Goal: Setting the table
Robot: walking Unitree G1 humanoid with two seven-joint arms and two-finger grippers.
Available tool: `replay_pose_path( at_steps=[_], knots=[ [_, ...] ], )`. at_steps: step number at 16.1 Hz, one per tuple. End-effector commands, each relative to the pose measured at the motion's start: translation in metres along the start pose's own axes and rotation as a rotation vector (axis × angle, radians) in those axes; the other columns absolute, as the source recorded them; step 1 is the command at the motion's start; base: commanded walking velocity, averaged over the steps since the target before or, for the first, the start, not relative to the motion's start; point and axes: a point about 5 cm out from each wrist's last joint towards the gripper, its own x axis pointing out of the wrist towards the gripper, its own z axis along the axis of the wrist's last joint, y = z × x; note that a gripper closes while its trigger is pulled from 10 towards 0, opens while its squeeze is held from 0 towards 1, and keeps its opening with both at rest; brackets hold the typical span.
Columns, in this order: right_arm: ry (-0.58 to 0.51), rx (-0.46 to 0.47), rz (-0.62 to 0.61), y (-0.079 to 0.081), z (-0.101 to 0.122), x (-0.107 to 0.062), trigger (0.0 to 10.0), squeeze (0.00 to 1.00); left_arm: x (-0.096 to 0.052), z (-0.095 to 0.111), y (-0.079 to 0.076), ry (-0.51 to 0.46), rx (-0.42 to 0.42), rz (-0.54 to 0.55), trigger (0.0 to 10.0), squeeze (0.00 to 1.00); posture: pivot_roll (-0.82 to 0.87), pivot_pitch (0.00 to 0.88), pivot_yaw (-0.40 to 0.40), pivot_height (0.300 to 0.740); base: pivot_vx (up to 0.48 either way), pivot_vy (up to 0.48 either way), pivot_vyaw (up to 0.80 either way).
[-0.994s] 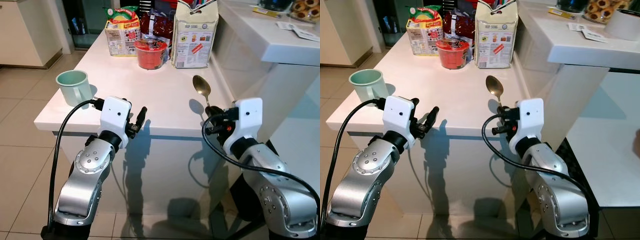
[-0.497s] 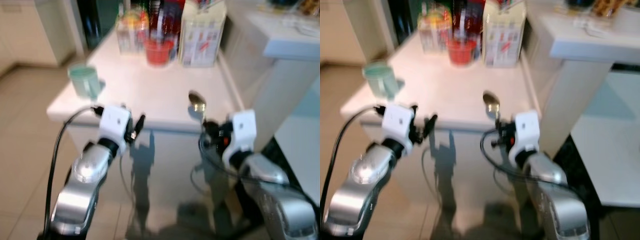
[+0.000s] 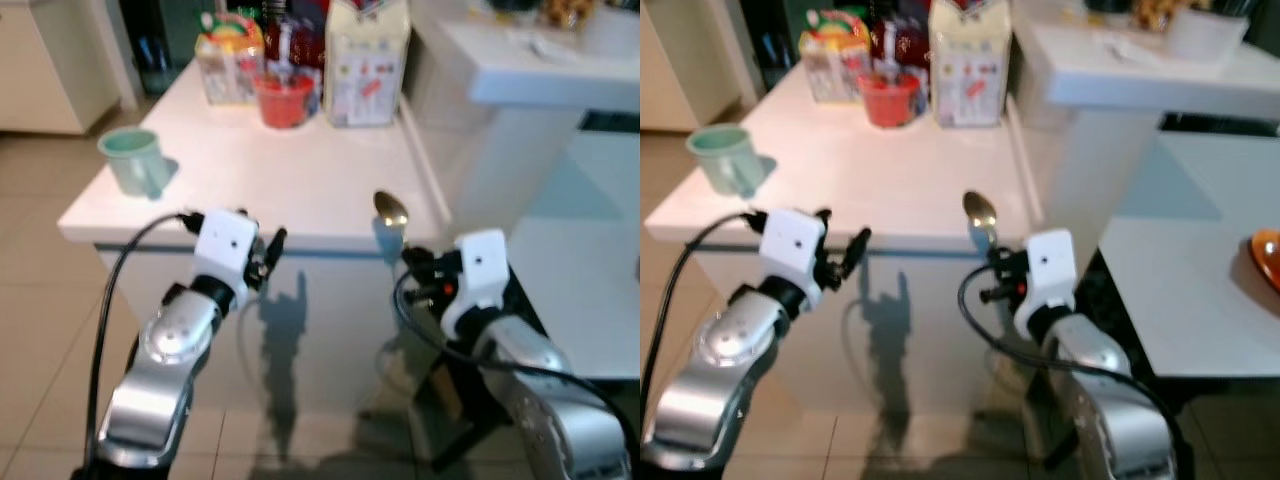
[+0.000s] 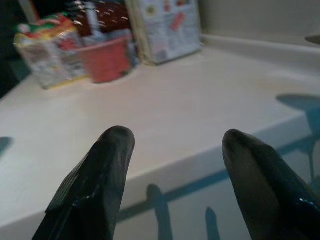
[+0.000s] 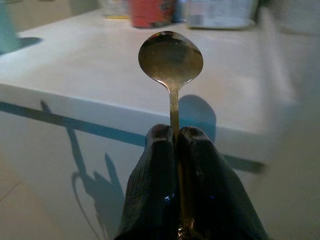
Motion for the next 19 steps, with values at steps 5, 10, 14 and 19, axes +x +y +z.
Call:
replay_pose_path(
  at_steps=[5, 10, 14, 19],
  knots=[
    [-0.035, -0.014, -0.034, -0.006, 0.0, -0.004, 10.0, 0.0, -0.001, -0.002, 0.005, 0.001, 0.024, 0.008, 10.0, 0.0, 0.0, 0.0, -0.018, 0.74, 0.0, -0.337, 0.0],
    [-0.046, -0.06, 0.073, -0.002, 0.0, -0.008, 10.0, 0.0, -0.003, -0.002, 0.002, -0.001, 0.028, -0.002, 10.0, 0.0, 0.01, 0.0, -0.017, 0.74, 0.0, -0.338, 0.0],
    [-0.042, -0.114, 0.07, -0.019, 0.002, -0.023, 10.0, 0.0, 0.003, 0.0, 0.0, -0.011, 0.026, -0.007, 10.0, 0.0, -0.01, 0.0, 0.004, 0.74, 0.0, -0.337, 0.0],
    [0.016, -0.049, -0.27, -0.048, -0.004, -0.013, 10.0, 0.0, 0.018, 0.007, -0.004, -0.041, 0.011, 0.028, 10.0, 0.0, -0.01, 0.0, 0.014, 0.74, 0.0, -0.192, 0.0]
  ],
)
